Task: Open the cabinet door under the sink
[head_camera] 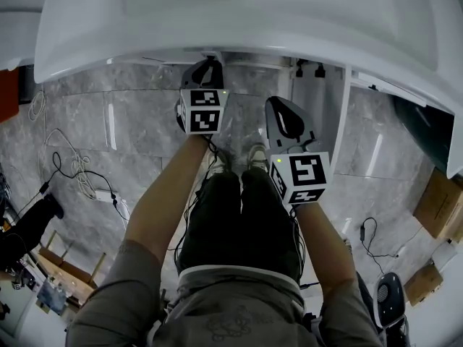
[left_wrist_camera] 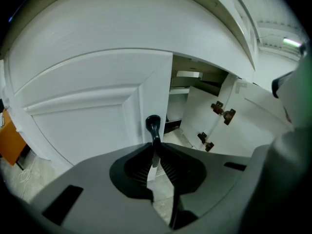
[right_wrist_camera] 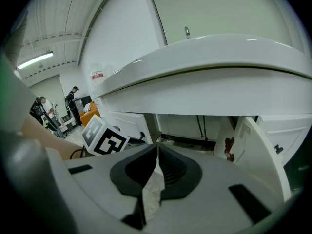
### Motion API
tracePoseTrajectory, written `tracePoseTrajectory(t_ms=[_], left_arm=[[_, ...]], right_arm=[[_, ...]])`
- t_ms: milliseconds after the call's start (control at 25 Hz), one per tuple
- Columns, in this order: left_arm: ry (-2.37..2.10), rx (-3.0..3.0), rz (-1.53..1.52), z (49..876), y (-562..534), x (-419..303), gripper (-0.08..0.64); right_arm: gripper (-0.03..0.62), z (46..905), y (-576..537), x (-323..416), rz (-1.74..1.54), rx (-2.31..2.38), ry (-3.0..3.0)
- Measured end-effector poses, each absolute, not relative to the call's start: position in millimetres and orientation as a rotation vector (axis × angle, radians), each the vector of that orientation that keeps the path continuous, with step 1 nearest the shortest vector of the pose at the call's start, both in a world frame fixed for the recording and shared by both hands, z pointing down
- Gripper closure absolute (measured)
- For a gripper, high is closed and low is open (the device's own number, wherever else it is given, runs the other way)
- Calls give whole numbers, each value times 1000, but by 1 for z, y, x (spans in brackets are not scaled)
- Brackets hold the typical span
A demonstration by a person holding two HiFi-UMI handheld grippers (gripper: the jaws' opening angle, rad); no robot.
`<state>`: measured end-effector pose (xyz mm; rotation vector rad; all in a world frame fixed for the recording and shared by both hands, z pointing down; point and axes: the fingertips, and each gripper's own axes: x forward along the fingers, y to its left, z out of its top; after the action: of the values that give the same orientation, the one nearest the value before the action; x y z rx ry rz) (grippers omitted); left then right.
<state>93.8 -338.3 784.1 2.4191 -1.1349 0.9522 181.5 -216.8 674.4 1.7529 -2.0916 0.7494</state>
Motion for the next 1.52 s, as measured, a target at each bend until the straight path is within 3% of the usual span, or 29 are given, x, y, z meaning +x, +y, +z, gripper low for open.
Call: tracePoseTrajectory(t_ms=[760,1520], left_arm=[[-984,2475,983,786,-239,7,500],[-1251,2258,887,788,-201,-166,508]], right_arm=[[557,673,-186,85,724,1456,-2135],[557,677,-186,-60,678,1085,-2283]])
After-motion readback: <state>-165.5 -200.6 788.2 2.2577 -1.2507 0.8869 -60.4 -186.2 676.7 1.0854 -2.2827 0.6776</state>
